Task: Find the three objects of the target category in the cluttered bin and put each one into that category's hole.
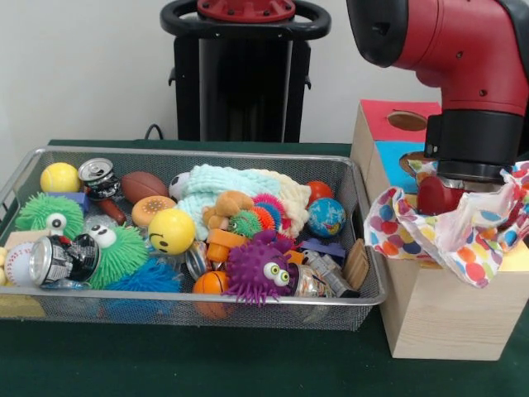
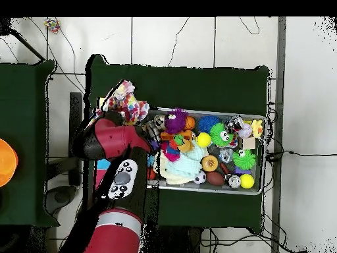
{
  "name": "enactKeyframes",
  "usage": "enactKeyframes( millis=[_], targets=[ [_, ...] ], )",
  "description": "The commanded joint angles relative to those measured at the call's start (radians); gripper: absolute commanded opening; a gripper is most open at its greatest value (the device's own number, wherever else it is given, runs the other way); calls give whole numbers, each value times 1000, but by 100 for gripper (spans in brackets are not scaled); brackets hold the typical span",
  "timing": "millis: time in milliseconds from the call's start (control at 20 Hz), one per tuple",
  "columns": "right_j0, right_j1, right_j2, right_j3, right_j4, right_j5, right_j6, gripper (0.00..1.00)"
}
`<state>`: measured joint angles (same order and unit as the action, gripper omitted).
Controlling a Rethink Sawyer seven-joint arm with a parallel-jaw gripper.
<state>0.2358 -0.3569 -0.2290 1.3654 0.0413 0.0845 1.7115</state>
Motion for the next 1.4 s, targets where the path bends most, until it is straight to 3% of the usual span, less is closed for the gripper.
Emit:
enactKeyframes(
  millis=[50,700,1400],
  targets=[
    [-69,-15,88,-56,43,510,55,0],
    [-105,-10,122,-66,-15,497,49,0],
    [-114,-6,112,-61,-21,506,56,0]
  ],
)
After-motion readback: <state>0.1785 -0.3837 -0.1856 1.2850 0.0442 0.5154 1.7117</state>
